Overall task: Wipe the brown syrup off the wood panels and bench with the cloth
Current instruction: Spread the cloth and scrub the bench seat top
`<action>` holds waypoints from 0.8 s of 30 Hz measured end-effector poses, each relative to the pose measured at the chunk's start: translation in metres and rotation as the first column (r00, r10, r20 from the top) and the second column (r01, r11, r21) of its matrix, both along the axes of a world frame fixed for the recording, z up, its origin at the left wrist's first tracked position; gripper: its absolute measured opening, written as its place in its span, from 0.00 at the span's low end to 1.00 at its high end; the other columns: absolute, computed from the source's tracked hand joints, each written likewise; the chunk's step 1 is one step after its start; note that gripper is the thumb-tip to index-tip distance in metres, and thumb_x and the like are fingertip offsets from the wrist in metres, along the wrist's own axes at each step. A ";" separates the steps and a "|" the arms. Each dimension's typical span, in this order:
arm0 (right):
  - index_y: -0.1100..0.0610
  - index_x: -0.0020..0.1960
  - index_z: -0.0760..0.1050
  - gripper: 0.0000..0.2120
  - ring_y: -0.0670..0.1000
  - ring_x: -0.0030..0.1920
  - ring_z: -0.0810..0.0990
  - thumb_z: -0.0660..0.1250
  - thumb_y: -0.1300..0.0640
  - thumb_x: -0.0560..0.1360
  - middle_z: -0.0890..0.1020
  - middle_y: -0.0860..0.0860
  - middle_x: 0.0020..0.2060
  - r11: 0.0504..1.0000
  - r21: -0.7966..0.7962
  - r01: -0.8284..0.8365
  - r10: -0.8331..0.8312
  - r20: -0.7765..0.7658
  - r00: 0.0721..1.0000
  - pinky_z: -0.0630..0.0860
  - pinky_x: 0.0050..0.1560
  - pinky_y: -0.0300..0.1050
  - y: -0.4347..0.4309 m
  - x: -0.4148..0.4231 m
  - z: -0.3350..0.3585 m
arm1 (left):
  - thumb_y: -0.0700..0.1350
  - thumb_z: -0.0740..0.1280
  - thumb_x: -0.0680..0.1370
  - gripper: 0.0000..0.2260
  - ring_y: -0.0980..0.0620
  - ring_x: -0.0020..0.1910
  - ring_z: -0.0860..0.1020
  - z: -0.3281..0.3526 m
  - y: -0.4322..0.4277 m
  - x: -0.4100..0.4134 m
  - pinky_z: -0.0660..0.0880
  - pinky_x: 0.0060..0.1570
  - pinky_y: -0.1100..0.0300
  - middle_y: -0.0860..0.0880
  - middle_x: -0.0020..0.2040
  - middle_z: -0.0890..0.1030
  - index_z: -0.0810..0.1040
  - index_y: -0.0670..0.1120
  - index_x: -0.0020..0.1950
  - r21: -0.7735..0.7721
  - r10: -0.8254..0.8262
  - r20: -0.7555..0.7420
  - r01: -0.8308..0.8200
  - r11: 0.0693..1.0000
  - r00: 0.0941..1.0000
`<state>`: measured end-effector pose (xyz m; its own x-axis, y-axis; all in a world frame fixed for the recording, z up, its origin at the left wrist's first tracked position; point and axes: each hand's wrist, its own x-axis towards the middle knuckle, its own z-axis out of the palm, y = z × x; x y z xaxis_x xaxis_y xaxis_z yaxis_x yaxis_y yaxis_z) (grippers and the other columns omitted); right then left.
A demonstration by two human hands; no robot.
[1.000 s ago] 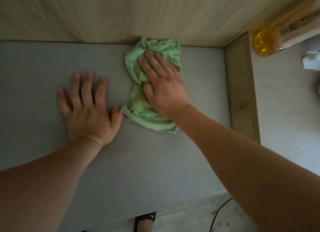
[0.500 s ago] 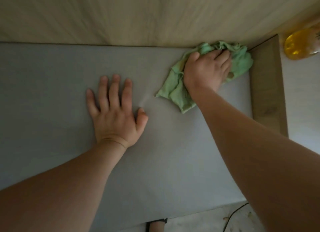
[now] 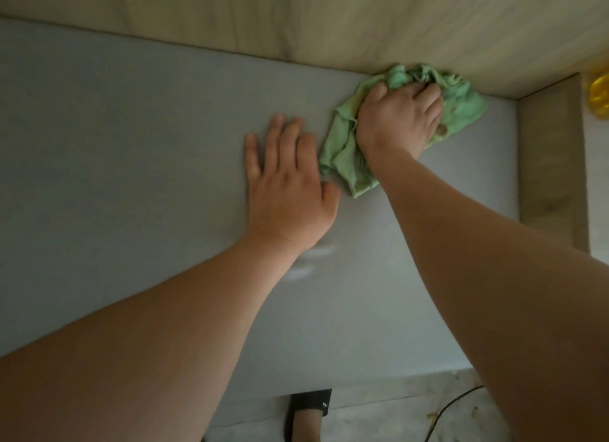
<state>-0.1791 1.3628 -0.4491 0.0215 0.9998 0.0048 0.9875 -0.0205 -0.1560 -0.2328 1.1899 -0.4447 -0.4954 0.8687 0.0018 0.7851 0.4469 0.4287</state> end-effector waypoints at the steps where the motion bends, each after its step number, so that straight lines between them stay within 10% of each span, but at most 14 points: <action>1: 0.68 0.79 0.60 0.34 0.61 0.79 0.58 0.51 0.45 0.82 0.63 0.60 0.77 1.000 -0.005 -0.005 0.005 -0.001 1.000 0.49 0.81 0.56 -0.007 -0.009 0.001 | 0.48 0.58 0.72 0.27 0.36 0.77 0.64 0.004 -0.005 -0.008 0.54 0.77 0.34 0.38 0.74 0.71 0.73 0.39 0.69 0.061 -0.005 0.050 0.002 0.998 0.999; 11: 0.70 0.81 0.50 0.38 0.62 0.82 0.49 0.50 0.43 0.83 0.54 0.63 0.81 0.993 -0.117 0.010 -0.014 -0.029 0.999 0.41 0.82 0.57 -0.091 -0.136 0.007 | 0.40 0.57 0.69 0.23 0.32 0.64 0.72 0.009 -0.121 -0.147 0.64 0.71 0.40 0.33 0.62 0.75 0.74 0.35 0.63 0.062 0.400 -0.072 -0.396 0.916 0.914; 15: 0.67 0.81 0.55 0.37 0.63 0.82 0.53 0.53 0.43 0.82 0.58 0.63 0.81 0.963 -0.100 -0.252 0.250 -0.031 0.968 0.43 0.82 0.57 -0.149 -0.177 0.007 | 0.35 0.61 0.69 0.22 0.33 0.61 0.72 0.000 -0.161 -0.166 0.67 0.68 0.42 0.32 0.61 0.76 0.74 0.35 0.62 0.130 0.375 -0.100 -0.362 0.923 0.922; 19: 0.54 0.84 0.56 0.34 0.59 0.83 0.52 0.51 0.40 0.82 0.59 0.55 0.82 0.623 -0.063 -0.780 0.780 -0.017 0.625 0.44 0.81 0.58 -0.206 -0.188 0.006 | 0.37 0.60 0.71 0.18 0.33 0.57 0.74 0.000 -0.171 -0.170 0.68 0.63 0.43 0.32 0.58 0.77 0.75 0.36 0.60 0.155 0.438 -0.121 -0.418 0.895 0.891; 24: 0.44 0.82 0.61 0.33 0.56 0.83 0.54 0.57 0.36 0.79 0.60 0.51 0.82 0.292 -0.054 -0.955 0.956 -0.007 0.293 0.49 0.81 0.58 -0.206 -0.082 0.005 | 0.40 0.58 0.71 0.21 0.31 0.60 0.72 0.011 -0.184 -0.157 0.68 0.65 0.38 0.31 0.61 0.74 0.73 0.36 0.62 0.050 0.464 -0.081 -0.461 0.886 0.882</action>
<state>-0.2607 1.1567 -0.4440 -0.9486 0.3128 -0.0489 0.3166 0.9347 -0.1617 -0.3898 1.0055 -0.4340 -0.8376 0.5395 0.0855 0.5271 0.7572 0.3857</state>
